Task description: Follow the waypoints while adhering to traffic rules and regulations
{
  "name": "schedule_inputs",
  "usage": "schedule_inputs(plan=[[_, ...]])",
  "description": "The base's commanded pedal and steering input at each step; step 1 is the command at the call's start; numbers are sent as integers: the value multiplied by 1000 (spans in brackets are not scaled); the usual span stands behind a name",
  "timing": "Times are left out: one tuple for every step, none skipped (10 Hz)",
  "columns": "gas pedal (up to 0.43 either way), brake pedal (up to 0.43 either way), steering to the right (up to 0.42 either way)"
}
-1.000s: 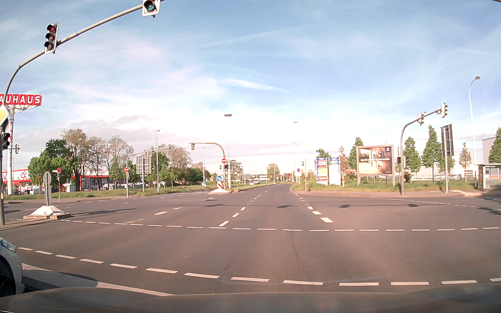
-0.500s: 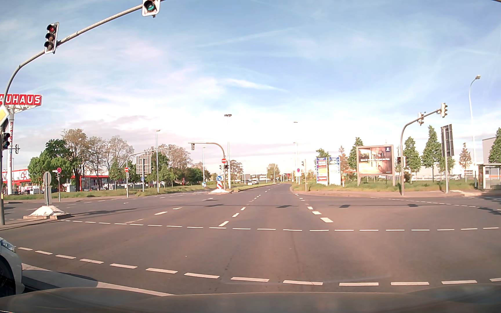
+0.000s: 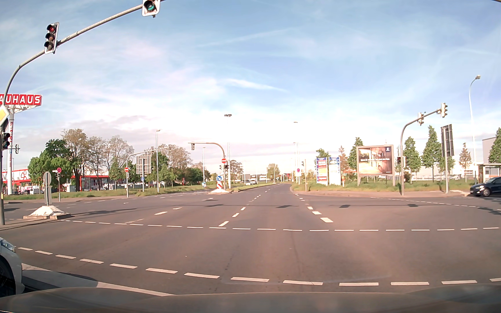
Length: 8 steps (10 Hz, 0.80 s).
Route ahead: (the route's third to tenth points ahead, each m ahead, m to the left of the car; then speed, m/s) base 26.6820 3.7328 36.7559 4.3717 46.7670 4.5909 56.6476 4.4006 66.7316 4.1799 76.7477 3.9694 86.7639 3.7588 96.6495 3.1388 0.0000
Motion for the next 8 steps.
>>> schedule_inputs(plan=[[0, 104, -6], [0, 104, -6], [0, 104, -6], [0, 104, -5], [0, 104, -6], [0, 104, -6], [0, 104, -6], [0, 104, -6]])
